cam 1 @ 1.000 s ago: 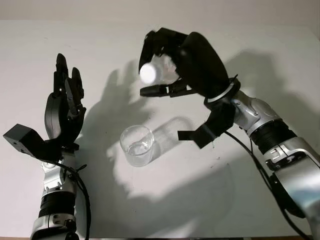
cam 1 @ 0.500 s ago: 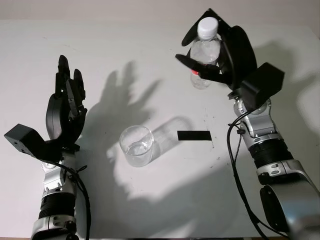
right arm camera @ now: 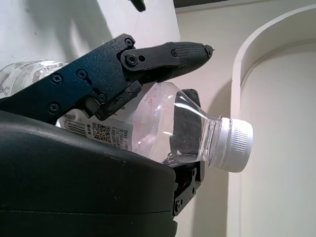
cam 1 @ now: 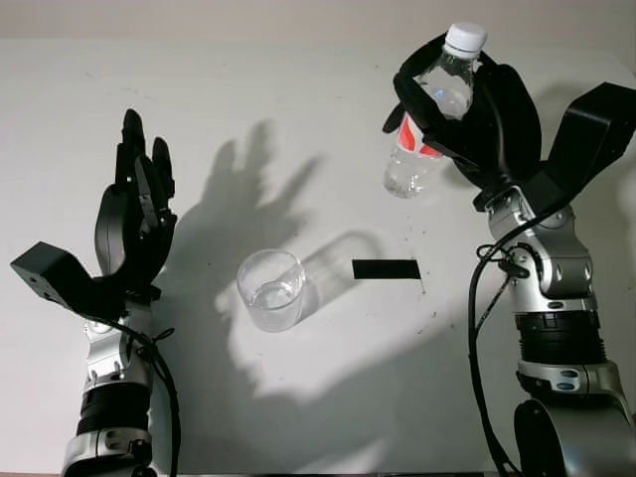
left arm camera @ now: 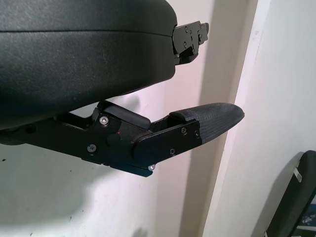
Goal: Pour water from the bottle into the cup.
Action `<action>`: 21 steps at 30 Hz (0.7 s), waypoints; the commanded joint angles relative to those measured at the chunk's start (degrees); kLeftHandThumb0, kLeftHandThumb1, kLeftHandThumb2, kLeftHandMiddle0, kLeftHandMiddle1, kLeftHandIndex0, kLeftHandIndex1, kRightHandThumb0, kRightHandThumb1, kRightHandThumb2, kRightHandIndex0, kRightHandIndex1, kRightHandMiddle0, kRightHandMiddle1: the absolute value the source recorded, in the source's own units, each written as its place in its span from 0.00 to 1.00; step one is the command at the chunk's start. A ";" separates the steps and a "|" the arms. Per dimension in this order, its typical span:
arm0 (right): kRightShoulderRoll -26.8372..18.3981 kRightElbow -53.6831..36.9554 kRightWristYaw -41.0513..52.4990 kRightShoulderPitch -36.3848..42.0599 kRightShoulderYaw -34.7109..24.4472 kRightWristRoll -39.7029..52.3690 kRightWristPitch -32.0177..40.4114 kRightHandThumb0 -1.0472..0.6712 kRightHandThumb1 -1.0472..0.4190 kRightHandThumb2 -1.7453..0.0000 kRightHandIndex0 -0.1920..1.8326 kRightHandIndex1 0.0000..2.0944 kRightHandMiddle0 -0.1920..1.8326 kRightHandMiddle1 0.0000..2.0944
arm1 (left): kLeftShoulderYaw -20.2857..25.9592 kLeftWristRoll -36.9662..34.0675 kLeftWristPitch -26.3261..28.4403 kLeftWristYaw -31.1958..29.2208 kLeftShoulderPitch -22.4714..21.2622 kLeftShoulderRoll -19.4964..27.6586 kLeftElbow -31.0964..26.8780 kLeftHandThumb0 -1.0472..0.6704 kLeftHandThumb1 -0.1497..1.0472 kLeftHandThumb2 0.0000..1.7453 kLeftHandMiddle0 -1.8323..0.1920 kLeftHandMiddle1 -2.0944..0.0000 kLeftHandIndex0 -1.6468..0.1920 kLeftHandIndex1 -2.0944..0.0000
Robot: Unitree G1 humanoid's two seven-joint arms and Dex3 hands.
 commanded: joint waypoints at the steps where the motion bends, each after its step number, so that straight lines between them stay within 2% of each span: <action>1: 0.31 -3.28 0.23 1.27 -0.43 0.21 1.55 0.40 0.00 0.69 0.74 1.00 0.64 1.00 | 0.02 0.32 0.12 0.02 1.06 0.49 -1.03 0.21 1.00 0.42 1.00 1.00 1.00 1.00; 10: 2.02 -7.02 1.73 6.20 1.82 -2.62 1.27 0.39 0.00 0.68 0.73 1.00 0.60 1.00 | -0.02 0.60 0.35 0.50 1.51 0.34 -1.69 0.21 1.00 0.42 1.00 1.00 1.00 1.00; 17: 3.82 -5.36 1.42 10.70 4.60 -9.79 -8.20 0.39 0.00 0.68 0.74 1.00 0.57 1.00 | 0.12 0.27 0.42 0.47 1.75 0.15 -2.07 0.20 1.00 0.42 1.00 1.00 1.00 1.00; 21: 5.17 -4.29 3.18 12.12 4.21 -8.71 -10.40 0.40 0.00 0.67 0.73 1.00 0.54 1.00 | 0.30 0.08 0.40 0.38 1.84 0.23 -2.02 0.20 1.00 0.41 1.00 1.00 1.00 1.00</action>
